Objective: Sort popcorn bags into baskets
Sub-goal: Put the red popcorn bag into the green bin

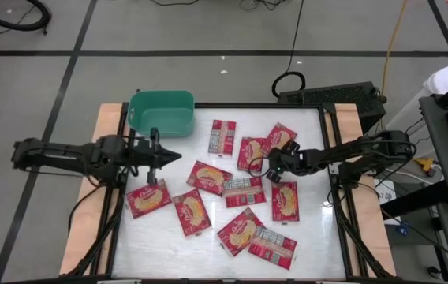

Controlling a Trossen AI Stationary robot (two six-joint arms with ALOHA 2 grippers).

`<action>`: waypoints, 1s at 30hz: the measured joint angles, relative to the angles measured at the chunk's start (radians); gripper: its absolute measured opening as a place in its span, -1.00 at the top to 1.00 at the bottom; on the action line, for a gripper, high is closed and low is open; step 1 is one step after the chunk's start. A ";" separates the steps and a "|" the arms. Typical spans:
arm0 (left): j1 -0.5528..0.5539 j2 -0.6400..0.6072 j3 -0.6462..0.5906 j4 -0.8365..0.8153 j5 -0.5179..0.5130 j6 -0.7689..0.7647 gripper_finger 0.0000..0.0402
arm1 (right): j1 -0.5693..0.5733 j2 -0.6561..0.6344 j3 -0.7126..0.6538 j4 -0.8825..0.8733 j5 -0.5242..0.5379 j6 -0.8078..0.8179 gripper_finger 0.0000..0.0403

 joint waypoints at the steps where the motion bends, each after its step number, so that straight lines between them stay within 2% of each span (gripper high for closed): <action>1: 0.000 0.014 0.000 0.010 0.000 0.000 0.95 | 0.000 0.001 0.000 0.000 -0.014 0.008 0.64; 3: 0.000 0.045 0.000 0.036 0.000 0.001 0.95 | 0.000 0.001 0.000 0.000 -0.029 0.010 0.88; 4: 0.000 0.058 0.000 0.046 0.000 0.002 0.95 | 0.001 0.001 0.000 0.003 -0.036 0.010 0.93; 11: 0.000 0.131 0.001 0.105 0.000 0.003 0.95 | 0.042 -0.069 -0.008 0.102 -0.056 -0.019 0.99; 14: -0.007 0.157 0.001 0.114 -0.002 0.007 0.95 | 0.069 -0.137 -0.005 0.155 -0.067 -0.027 1.00; 19: -0.023 0.203 0.001 0.155 -0.007 0.007 0.95 | 0.129 -0.221 -0.005 0.149 -0.073 0.000 1.00; 24: -0.032 0.246 0.001 0.211 -0.008 0.010 0.95 | 0.159 -0.248 -0.005 0.120 -0.102 -0.034 0.99; 27: -0.032 0.274 0.001 0.235 -0.008 0.010 0.95 | 0.159 -0.244 -0.005 0.043 -0.094 -0.116 0.92; 30: -0.032 0.298 0.000 0.244 -0.009 0.010 0.95 | 0.156 -0.230 -0.005 -0.008 -0.045 -0.210 0.74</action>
